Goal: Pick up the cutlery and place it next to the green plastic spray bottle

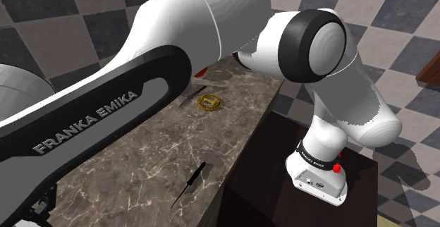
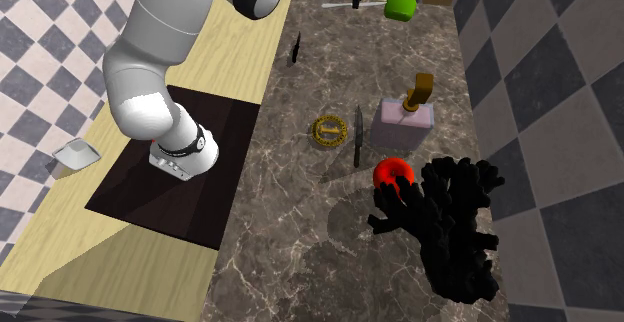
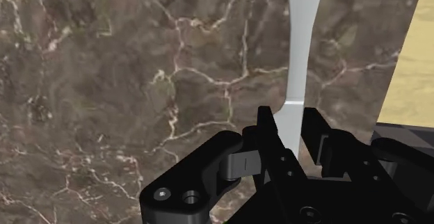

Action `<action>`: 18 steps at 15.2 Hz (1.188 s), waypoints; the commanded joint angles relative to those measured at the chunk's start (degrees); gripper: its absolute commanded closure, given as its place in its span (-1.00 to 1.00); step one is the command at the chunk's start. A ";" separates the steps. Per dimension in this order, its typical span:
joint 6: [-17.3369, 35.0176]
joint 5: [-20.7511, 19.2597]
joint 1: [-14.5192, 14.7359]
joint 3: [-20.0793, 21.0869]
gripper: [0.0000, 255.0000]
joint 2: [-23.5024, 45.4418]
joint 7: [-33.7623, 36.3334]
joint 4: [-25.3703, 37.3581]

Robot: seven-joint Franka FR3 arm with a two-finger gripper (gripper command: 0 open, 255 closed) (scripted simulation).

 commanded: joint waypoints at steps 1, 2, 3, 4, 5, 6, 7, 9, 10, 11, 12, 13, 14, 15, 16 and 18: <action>0.02 -0.01 0.00 -0.03 1.00 0.07 0.02 -0.09; 0.03 -0.02 0.00 -0.03 -1.00 0.06 0.03 -0.12; 0.08 -0.02 -0.01 -0.04 -1.00 0.09 0.02 -0.13; 0.04 -0.03 0.01 -0.04 -1.00 0.12 0.02 -0.06; 0.04 -0.03 0.01 -0.04 -1.00 0.12 0.02 -0.06; 0.04 -0.03 0.00 -0.04 -1.00 0.10 0.02 -0.08; 0.02 -0.01 0.00 -0.03 -1.00 0.07 0.02 -0.09; -3.32 0.37 0.39 0.21 -1.00 -0.62 -0.40 2.71; -5.11 0.52 0.67 0.29 -1.00 -0.81 -0.62 4.38; -6.58 0.61 0.94 0.32 -1.00 -0.87 -0.80 5.86; -6.56 0.62 0.94 0.32 -1.00 -0.89 -0.80 5.81; -6.57 0.61 0.94 0.32 -1.00 -0.88 -0.80 5.85; -6.57 0.61 0.94 0.32 -1.00 -0.87 -0.80 5.86; -6.57 0.61 0.94 0.32 -1.00 -0.87 -0.80 5.86; -6.58 0.61 0.94 0.32 -1.00 -0.87 -0.80 5.86; -6.58 0.61 0.94 0.32 -1.00 -0.87 -0.80 5.86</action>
